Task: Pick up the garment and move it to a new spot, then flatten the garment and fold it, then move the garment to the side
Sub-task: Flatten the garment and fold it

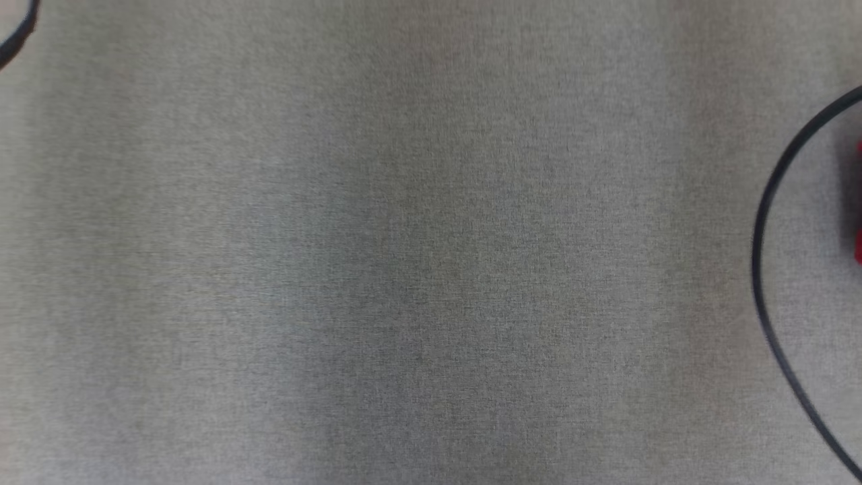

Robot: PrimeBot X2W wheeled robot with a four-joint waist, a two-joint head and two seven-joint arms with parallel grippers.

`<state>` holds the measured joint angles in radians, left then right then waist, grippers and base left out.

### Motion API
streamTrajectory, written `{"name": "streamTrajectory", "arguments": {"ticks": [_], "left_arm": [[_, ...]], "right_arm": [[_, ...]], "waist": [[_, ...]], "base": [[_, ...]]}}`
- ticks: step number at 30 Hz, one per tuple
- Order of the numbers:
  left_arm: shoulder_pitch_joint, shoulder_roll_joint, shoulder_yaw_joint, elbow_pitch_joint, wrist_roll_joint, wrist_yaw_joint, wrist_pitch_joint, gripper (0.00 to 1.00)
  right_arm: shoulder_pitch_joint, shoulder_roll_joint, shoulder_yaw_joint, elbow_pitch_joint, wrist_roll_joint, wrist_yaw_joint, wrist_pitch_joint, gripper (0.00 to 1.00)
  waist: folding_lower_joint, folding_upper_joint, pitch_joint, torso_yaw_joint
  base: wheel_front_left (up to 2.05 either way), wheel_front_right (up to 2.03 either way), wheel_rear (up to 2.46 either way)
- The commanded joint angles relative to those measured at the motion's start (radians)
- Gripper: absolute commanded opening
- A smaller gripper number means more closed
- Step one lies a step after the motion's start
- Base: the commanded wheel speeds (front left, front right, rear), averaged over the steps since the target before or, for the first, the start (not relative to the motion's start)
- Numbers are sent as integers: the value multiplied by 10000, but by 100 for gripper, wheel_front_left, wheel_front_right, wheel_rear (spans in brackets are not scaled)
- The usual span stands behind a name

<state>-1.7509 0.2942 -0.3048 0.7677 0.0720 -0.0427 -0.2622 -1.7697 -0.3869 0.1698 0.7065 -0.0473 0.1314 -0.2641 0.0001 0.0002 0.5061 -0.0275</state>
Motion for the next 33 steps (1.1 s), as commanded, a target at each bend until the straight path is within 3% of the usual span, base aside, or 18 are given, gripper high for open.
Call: {"name": "streamTrajectory", "arguments": {"ticks": [1, 7, 12, 16, 20, 26, 33], "left_arm": [[-99, 220, -93, 98, 112, -5, -36, 0], [410, 525, -218, 251, -157, -288, -34, 0], [1203, 852, -206, 75, -581, -504, -36, 0], [2024, 904, -151, -436, -947, -580, -36, 0], [3258, 728, 244, -1487, -1547, -567, -37, 0], [5929, 352, 814, -2652, -2153, -604, -37, 0], [8962, -417, 1703, -3070, -2509, -580, -38, 0]], "right_arm": [[60, 138, -150, -49, -181, -16, 4, 0], [678, 177, 86, 306, 313, -16, 3, 0], [1984, -111, 1132, 320, 1800, -16, 3, 0], [3229, -743, 2016, -274, 3235, -16, 3, 0], [4693, -1268, 2711, -1076, 4535, -16, 3, 0], [6592, -1487, 3834, -2228, 6024, -16, 3, 0], [8530, -1738, 4499, -2397, 7056, -16, 3, 0]], "waist": [[-1, -2, 373, -198], [-1, -2, 931, -491], [-1, -2, 1274, -687], [-1, -2, 1363, -658], [-1, -2, 1082, -644], [-1, -2, 194, -741], [-1, -2, -1234, -643]], "base": [[0, 0, 0], [0, 0, 0], [0, 0, 0], [0, 0, 0], [0, 0, 0], [0, 0, 0], [0, 0, 0]]}}
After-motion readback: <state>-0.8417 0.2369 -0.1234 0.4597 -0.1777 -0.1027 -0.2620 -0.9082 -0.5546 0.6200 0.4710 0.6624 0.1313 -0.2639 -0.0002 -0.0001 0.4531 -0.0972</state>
